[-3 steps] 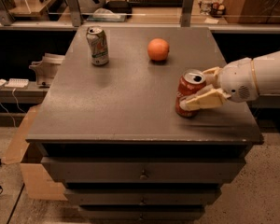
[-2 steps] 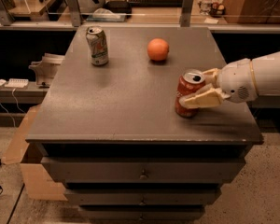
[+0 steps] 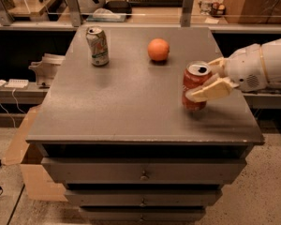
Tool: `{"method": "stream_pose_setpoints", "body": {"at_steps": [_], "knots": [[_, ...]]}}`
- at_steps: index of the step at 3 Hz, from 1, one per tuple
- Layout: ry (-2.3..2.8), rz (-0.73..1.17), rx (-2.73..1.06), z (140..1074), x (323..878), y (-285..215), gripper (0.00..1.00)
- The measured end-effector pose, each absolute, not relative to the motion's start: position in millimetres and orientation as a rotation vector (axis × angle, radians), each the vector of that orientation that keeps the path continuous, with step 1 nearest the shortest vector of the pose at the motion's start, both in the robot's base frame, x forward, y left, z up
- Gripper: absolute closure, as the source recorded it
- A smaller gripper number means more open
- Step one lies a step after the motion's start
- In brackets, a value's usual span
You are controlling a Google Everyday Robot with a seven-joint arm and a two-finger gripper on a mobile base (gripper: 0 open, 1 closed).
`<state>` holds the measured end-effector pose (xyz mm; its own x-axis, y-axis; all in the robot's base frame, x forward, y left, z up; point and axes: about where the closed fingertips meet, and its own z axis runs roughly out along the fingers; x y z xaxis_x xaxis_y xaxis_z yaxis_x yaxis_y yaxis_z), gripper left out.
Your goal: Knock coke can over
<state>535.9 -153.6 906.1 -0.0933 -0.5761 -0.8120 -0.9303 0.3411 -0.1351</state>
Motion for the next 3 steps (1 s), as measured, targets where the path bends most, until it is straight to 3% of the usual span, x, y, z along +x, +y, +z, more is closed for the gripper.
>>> {"method": "stream_pose_setpoints", "body": {"at_steps": [1,3], "knots": [[1.789,0.343,-1.454,927,547,-158,1.0],[1.827,-0.028,-1.75,928,555,-119,1.0]]}}
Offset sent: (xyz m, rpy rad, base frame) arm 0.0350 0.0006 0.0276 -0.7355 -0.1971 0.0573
